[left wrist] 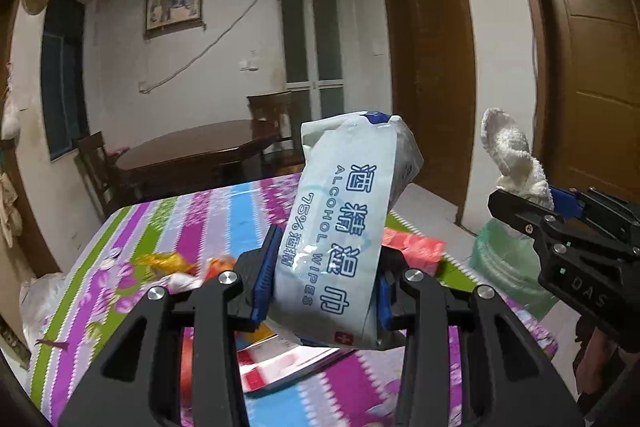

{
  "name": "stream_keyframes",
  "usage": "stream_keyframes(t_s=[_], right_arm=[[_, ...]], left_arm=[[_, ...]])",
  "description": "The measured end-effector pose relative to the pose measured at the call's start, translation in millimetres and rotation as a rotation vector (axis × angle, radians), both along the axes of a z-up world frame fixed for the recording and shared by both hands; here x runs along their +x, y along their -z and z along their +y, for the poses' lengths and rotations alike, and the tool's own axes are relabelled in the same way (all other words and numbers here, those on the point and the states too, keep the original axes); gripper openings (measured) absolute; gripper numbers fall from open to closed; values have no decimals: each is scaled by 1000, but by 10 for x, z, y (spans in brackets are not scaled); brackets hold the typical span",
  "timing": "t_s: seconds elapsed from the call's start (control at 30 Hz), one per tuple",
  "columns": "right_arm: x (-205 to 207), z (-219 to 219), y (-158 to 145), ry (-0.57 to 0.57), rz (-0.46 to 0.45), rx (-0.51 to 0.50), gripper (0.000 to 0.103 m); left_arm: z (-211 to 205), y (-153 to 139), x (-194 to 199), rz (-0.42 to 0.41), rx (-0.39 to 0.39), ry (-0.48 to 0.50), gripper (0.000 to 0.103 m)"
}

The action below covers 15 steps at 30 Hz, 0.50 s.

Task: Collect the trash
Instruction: 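Carry both items over the green bin and open both grippers to drop them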

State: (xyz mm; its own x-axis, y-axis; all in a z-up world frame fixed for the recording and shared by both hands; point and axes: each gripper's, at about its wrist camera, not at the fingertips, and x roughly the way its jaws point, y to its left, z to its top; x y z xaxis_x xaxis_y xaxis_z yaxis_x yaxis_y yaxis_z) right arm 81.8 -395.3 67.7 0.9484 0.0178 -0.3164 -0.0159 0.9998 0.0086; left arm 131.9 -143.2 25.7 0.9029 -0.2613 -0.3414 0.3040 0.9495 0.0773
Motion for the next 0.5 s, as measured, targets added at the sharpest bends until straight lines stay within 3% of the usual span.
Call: stream_keyframes(t_s=[0.5], right_arm=[[226, -1668, -25, 238, 97, 2, 38]], left_arm=[[-1220, 84, 415, 64, 15, 193, 38]])
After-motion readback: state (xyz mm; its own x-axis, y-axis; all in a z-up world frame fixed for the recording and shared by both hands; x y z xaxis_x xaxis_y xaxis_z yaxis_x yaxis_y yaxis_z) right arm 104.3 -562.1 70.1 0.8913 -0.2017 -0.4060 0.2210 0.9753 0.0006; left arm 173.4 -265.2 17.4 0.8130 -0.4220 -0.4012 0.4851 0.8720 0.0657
